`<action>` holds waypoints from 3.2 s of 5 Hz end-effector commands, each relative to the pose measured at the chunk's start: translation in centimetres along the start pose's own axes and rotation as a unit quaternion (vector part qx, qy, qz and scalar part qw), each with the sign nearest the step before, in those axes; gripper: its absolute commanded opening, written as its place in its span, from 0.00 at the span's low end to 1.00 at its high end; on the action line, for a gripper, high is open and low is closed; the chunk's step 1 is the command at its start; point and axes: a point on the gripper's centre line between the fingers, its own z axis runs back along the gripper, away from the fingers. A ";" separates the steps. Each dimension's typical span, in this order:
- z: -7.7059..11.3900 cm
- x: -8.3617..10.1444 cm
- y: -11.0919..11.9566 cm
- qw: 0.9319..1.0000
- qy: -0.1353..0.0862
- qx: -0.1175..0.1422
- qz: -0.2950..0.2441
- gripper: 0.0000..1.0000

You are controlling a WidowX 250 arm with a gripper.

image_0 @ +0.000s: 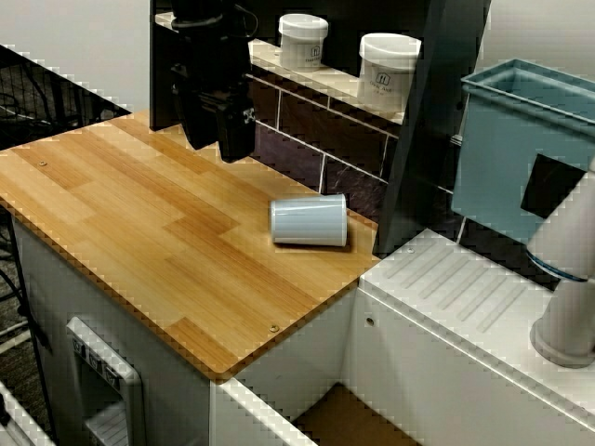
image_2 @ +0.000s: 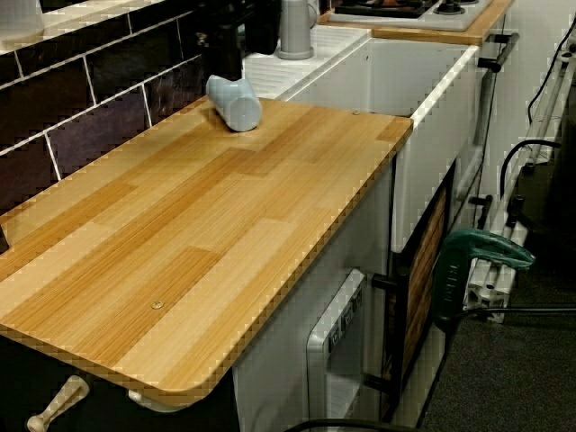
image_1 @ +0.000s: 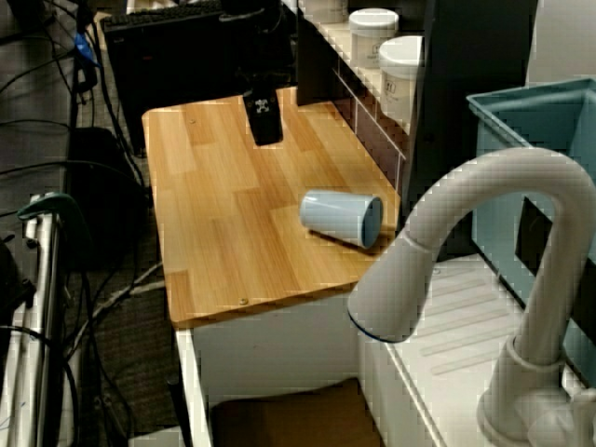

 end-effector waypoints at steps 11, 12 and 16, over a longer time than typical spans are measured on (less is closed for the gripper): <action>-3.1 1.8 -5.3 0.961 0.067 -0.083 -0.256 1.00; -3.2 -0.4 -5.2 0.964 0.080 -0.061 -0.245 1.00; -3.7 -7.2 -5.6 0.974 0.087 -0.018 -0.209 1.00</action>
